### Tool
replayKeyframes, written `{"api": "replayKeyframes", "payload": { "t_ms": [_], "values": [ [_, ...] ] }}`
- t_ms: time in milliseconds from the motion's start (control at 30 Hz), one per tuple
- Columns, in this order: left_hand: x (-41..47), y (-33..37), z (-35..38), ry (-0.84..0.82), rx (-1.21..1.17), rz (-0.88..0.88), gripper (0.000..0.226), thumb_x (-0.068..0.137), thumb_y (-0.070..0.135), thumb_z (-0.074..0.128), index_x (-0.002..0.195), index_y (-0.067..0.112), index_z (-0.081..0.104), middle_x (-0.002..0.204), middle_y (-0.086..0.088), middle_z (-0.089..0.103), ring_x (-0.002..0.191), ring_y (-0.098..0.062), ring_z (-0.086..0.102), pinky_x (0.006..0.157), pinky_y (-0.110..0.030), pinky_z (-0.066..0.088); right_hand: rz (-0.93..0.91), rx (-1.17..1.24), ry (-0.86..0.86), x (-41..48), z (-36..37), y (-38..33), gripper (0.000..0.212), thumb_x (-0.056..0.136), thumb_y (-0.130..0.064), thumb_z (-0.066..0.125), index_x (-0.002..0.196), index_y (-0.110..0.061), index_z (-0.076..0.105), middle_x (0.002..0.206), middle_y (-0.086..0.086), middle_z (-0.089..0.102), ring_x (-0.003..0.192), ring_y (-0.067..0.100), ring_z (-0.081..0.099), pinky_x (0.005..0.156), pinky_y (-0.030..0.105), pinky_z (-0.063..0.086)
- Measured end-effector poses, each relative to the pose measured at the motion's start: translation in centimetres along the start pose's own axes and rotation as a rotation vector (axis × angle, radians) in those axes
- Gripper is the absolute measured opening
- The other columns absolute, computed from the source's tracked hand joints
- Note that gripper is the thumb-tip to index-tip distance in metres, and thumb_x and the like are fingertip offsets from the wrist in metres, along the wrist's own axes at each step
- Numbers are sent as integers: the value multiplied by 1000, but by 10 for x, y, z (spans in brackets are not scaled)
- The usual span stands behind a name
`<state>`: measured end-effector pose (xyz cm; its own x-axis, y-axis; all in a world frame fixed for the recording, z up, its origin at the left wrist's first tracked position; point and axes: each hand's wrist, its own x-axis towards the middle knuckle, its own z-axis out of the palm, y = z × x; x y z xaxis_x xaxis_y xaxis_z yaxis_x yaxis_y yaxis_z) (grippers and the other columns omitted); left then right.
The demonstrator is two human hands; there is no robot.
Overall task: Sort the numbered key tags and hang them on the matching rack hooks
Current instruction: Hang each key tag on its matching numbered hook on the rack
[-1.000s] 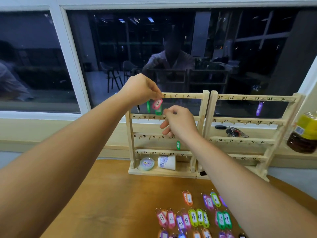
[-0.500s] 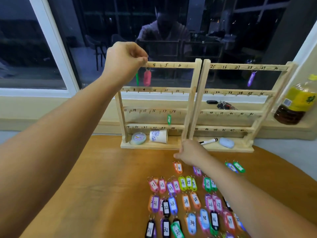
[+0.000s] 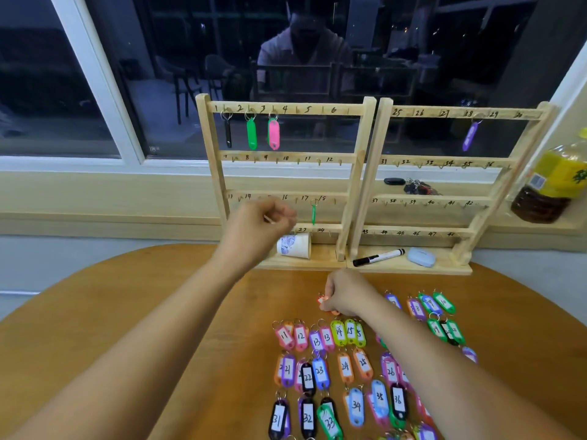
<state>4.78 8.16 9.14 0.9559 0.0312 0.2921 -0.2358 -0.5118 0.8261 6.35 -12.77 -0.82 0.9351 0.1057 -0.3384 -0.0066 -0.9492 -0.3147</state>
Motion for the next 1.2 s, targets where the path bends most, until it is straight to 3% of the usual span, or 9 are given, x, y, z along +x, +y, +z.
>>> {"api": "replayKeyframes", "payload": {
  "t_ms": [167, 367, 533, 600, 700, 800, 1033, 1133, 1200],
  "values": [
    [-33, -44, 38, -99, 107, -98, 4, 93, 28, 79, 93, 31, 78, 83, 7, 72, 71, 0, 62, 62, -15, 44, 6, 85, 30, 1, 2, 0, 22, 83, -24, 91, 97, -18, 75, 99, 2, 75, 96, 21, 72, 88, 38, 61],
    [-56, -82, 72, -238, 125, -302, 8, 87, 30, 82, 92, 32, 75, 83, 7, 75, 78, -8, 71, 70, -27, 59, 27, 189, -33, 2, 3, 0, 31, 83, -26, 91, 107, -15, 74, 106, 3, 74, 104, 24, 68, 92, 37, 57],
    [-63, -84, 88, -257, 68, -319, 19, 91, 48, 80, 93, 32, 73, 83, 6, 78, 77, -6, 74, 72, -31, 62, -12, 433, -37, 3, 5, 4, 13, 87, -20, 85, 94, -16, 74, 89, 4, 75, 72, 16, 65, 61, 28, 52],
    [-63, -81, 89, -242, -1, -340, 21, 95, 51, 74, 94, 31, 74, 81, 5, 79, 72, -6, 74, 66, -29, 60, -45, 569, -12, 2, 4, 6, 10, 88, -16, 83, 92, -15, 74, 81, 4, 72, 61, 15, 59, 54, 25, 48],
    [-59, -75, 87, -190, -248, -400, 17, 97, 43, 76, 100, 26, 79, 82, -5, 81, 76, -21, 77, 70, -35, 60, -108, 761, 32, 0, 2, 7, 11, 87, -14, 85, 91, -13, 75, 80, 6, 75, 67, 18, 62, 57, 28, 51],
    [-53, -66, 77, -98, -446, -420, 12, 97, 24, 77, 100, 14, 82, 80, -9, 79, 70, -13, 70, 62, -21, 53, -179, 910, 73, -5, -6, 4, 12, 88, -15, 87, 96, -13, 78, 85, 7, 79, 66, 14, 64, 57, 27, 51],
    [-30, -29, 38, 15, -353, -234, 14, 101, 25, 73, 103, 19, 85, 87, 3, 81, 72, -1, 67, 60, -10, 46, -331, 832, 341, -23, -56, -21, 18, 105, -28, 66, 108, -21, 82, 94, -8, 80, 63, -7, 61, 63, 16, 47],
    [-12, -5, 12, 17, -263, -93, 16, 102, 32, 71, 104, 25, 84, 90, 8, 81, 81, -5, 72, 70, -18, 54, -380, 793, 425, -26, -93, -39, 22, 107, -31, 63, 112, -21, 81, 93, -10, 77, 66, -13, 60, 65, 16, 45],
    [4, 12, -6, 51, -182, -1, 15, 99, 36, 73, 101, 27, 85, 89, 9, 81, 82, -9, 73, 75, -23, 57, -435, 720, 502, -27, -121, -55, 22, 106, -36, 63, 115, -27, 80, 102, -14, 77, 85, -11, 63, 75, 17, 47]
  ]
}}
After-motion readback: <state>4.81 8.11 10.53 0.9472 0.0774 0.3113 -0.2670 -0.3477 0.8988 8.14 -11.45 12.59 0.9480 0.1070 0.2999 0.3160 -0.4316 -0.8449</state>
